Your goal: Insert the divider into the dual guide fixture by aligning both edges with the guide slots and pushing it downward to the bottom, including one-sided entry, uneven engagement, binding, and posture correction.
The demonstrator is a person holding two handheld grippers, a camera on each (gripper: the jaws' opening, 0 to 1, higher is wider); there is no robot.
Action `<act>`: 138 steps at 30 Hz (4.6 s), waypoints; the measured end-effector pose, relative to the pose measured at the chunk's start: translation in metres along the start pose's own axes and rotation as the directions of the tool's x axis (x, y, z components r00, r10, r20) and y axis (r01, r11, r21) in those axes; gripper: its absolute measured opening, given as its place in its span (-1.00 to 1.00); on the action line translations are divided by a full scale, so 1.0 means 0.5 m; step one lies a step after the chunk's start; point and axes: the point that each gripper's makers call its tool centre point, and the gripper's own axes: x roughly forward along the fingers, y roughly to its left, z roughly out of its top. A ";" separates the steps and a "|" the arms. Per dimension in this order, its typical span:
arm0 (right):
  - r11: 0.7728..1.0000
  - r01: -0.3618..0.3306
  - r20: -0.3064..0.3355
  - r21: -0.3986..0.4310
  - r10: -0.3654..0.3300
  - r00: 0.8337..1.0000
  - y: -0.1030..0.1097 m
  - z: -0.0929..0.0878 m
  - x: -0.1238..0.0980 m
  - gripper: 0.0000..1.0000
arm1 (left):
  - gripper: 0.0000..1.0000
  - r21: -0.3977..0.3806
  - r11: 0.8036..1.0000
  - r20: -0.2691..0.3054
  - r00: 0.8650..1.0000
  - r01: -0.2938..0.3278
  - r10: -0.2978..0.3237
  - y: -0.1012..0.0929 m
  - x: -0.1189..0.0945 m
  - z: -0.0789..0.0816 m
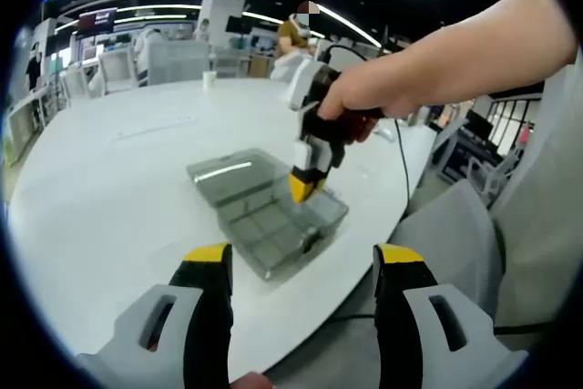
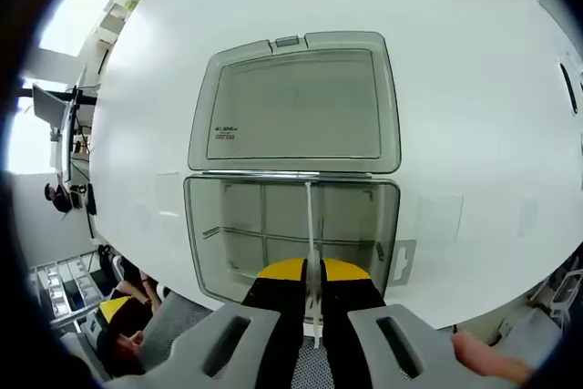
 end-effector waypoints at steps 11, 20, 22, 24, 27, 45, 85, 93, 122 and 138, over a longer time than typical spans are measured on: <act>1.000 0.004 -0.001 -0.012 -0.004 1.000 -0.005 0.007 0.006 -1.00 | 0.21 0.003 1.000 -0.002 1.000 0.004 -0.004 -0.002 0.002 -0.001; 1.000 -0.001 0.000 -0.010 0.001 1.000 -0.004 0.007 0.010 -1.00 | 0.21 0.003 1.000 -0.003 1.000 0.003 -0.003 -0.002 0.001 0.000; 1.000 0.000 0.000 -0.013 0.000 1.000 -0.005 0.007 0.011 -1.00 | 0.21 0.004 1.000 -0.002 1.000 0.002 -0.002 -0.001 0.001 0.000; 1.000 0.000 0.002 -0.012 0.000 1.000 -0.006 0.008 0.013 -1.00 | 0.21 0.002 1.000 -0.002 1.000 0.002 -0.002 -0.001 0.001 0.000; 1.000 -0.001 0.005 -0.019 0.001 1.000 -0.008 0.012 0.016 -1.00 | 0.21 0.004 1.000 -0.002 1.000 0.002 -0.002 -0.001 0.001 0.000; 1.000 -0.003 0.017 -0.015 0.003 1.000 -0.007 0.009 0.007 -1.00 | 0.20 0.002 1.000 0.001 1.000 0.005 -0.005 0.000 0.001 0.001; 1.000 -0.012 0.046 0.024 0.011 0.999 -0.022 0.016 -0.001 -1.00 | 0.19 0.010 1.000 0.002 1.000 0.015 -0.015 -0.007 0.008 0.002; 1.000 -0.010 0.037 0.023 0.009 0.999 -0.014 0.009 0.000 -1.00 | 0.19 0.006 1.000 0.003 1.000 0.011 -0.011 -0.006 0.006 0.001; 1.000 0.018 0.014 0.009 -0.018 1.000 -0.013 0.007 0.015 -1.00 | 0.19 0.003 1.000 0.004 1.000 0.009 -0.009 -0.004 0.004 0.002; 1.000 0.027 -0.006 0.015 -0.027 1.000 -0.014 0.011 0.009 -1.00 | 0.19 0.007 1.000 -0.002 1.000 0.007 -0.007 -0.001 0.002 0.002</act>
